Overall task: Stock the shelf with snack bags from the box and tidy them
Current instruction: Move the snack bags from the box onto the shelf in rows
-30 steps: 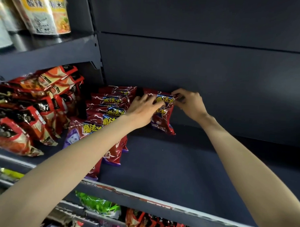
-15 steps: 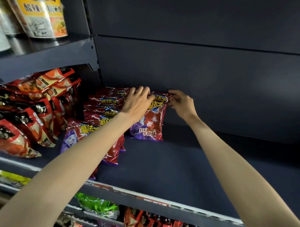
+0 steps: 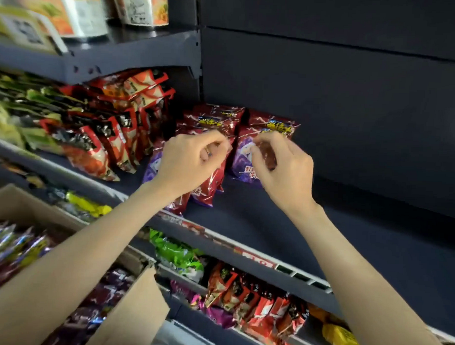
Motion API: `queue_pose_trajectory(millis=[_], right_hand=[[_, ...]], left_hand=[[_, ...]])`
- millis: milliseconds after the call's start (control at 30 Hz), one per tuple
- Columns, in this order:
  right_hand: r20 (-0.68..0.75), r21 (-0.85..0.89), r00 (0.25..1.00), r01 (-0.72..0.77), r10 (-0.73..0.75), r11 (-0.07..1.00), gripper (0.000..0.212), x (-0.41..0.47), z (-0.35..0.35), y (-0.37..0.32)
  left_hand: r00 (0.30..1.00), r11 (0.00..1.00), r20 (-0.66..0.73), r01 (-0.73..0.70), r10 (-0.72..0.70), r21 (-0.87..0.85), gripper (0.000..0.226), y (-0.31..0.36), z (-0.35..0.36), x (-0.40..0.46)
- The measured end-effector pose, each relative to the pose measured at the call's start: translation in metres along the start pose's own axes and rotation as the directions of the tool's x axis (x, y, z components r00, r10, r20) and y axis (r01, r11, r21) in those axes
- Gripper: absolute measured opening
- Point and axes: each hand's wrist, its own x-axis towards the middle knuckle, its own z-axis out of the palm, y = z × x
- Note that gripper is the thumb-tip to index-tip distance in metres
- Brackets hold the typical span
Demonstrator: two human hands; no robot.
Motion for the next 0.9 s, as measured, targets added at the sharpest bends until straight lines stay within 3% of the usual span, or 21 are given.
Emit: queue_pose_trajectory(millis=[100,167,267,400,467,567,700,800,900], right_hand=[[0.232,0.16,0.971,0.023,-0.061,0.987,0.014,-0.016,0.015,-0.046],[0.427,0.252,0.898,-0.009,-0.103,0.968,0.014,-0.028,0.034,-0.074],[0.615,0.38,0.765,-0.074,-0.192,0.922,0.015,-0.047,0.069,-0.115],[0.782,0.397,0.557,-0.102,-0.278,0.912,0.029,-0.073,0.119,-0.169],[0.836,0.388,0.456,-0.102,-0.304,0.916,0.04,-0.087,0.149,-0.192],[0.895,0.332,0.345,-0.092,-0.283,0.939,0.055,-0.102,0.2,-0.22],[0.95,0.191,0.277,-0.16,-0.142,0.968,0.079,-0.12,0.271,-0.249],[0.969,0.091,0.24,-0.132,-0.058,0.987,0.096,-0.135,0.317,-0.263],[0.981,0.042,0.195,-0.227,0.004,0.973,0.112,-0.144,0.348,-0.268]], left_hand=[[0.911,0.971,0.336,0.225,-0.239,0.081,0.026,-0.019,-0.05,-0.048],[0.824,0.931,0.434,0.337,-0.363,0.14,0.014,-0.038,-0.084,-0.085],[0.791,0.866,0.354,0.442,-0.499,0.232,0.008,-0.068,-0.127,-0.147],[0.756,0.746,0.097,0.602,-0.647,0.284,0.018,-0.115,-0.168,-0.235],[0.7,0.657,-0.031,0.683,-0.713,0.319,0.023,-0.139,-0.183,-0.276],[0.586,0.533,-0.115,0.79,-0.802,0.305,0.031,-0.174,-0.197,-0.321],[0.421,0.378,-0.097,0.878,-0.902,0.292,0.06,-0.216,-0.198,-0.349],[0.372,0.354,-0.007,0.89,-0.928,0.288,0.084,-0.237,-0.191,-0.359],[0.346,0.339,0.015,0.909,-0.938,0.24,0.104,-0.255,-0.187,-0.365]])
